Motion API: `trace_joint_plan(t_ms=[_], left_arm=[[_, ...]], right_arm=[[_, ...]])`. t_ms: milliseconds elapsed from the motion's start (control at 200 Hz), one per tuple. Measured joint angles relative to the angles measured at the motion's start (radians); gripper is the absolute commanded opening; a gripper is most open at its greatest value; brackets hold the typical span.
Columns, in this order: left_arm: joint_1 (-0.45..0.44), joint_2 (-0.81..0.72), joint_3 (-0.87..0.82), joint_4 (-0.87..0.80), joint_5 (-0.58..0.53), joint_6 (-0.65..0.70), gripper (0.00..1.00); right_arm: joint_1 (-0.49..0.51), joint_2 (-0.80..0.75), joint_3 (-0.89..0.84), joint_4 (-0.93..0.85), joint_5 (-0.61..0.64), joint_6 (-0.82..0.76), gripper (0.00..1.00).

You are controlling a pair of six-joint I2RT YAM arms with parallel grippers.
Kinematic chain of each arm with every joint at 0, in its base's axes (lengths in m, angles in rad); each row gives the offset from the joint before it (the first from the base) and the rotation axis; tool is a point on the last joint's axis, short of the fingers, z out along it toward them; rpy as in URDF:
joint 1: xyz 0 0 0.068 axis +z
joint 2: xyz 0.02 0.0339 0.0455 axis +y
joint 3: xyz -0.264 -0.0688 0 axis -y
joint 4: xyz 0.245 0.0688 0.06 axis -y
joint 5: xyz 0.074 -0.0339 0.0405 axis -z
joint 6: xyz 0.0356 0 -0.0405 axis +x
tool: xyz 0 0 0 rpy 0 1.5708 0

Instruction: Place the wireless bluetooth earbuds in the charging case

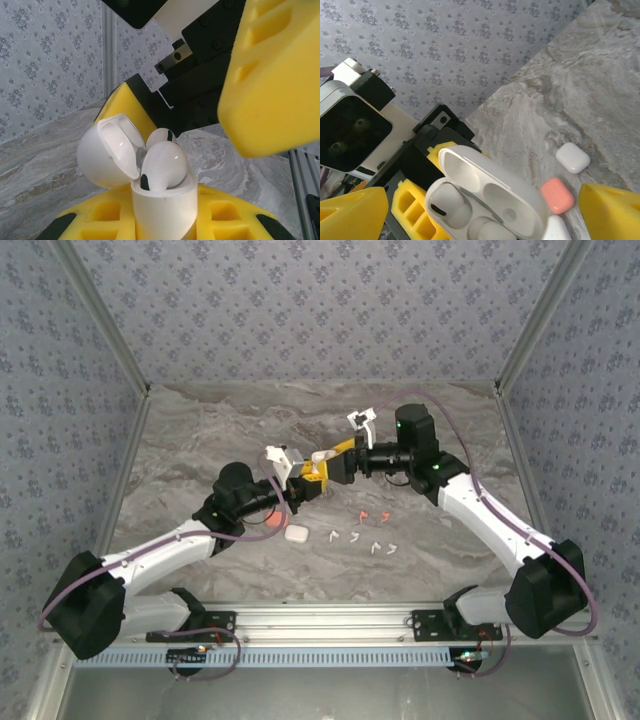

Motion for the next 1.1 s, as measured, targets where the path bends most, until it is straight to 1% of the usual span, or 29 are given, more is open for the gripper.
trace_joint_plan(t_ms=[110, 250, 365, 555, 904, 1004, 1099], left_arm=[[0.0, 0.0, 0.0, -0.004, 0.0, 0.0, 0.0], [0.0, 0.0, 0.0, -0.011, 0.0, 0.001, 0.0], [0.0, -0.001, 0.0, -0.011, 0.003, 0.002, 0.0], [-0.002, -0.005, 0.0, -0.011, 0.016, 0.008, 0.0], [-0.004, -0.005, 0.0, -0.046, 0.003, 0.008, 0.0], [-0.004, -0.005, 0.0, -0.053, -0.002, 0.008, 0.0], [-0.004, -0.005, 0.0, -0.053, -0.009, 0.008, 0.0]], right_arm=[[0.009, 0.002, 0.011, 0.01, -0.012, 0.0, 0.95], [0.009, -0.006, 0.021, 0.013, -0.022, -0.002, 0.9], [0.008, -0.019, 0.021, 0.002, -0.021, -0.015, 0.83], [0.004, -0.046, 0.021, -0.037, -0.008, -0.043, 0.77], [0.011, -0.074, 0.023, -0.116, 0.002, -0.097, 0.78], [0.011, -0.075, 0.033, -0.155, 0.035, -0.119, 0.78], [0.01, -0.089, 0.045, -0.201, 0.113, -0.151, 0.79]])
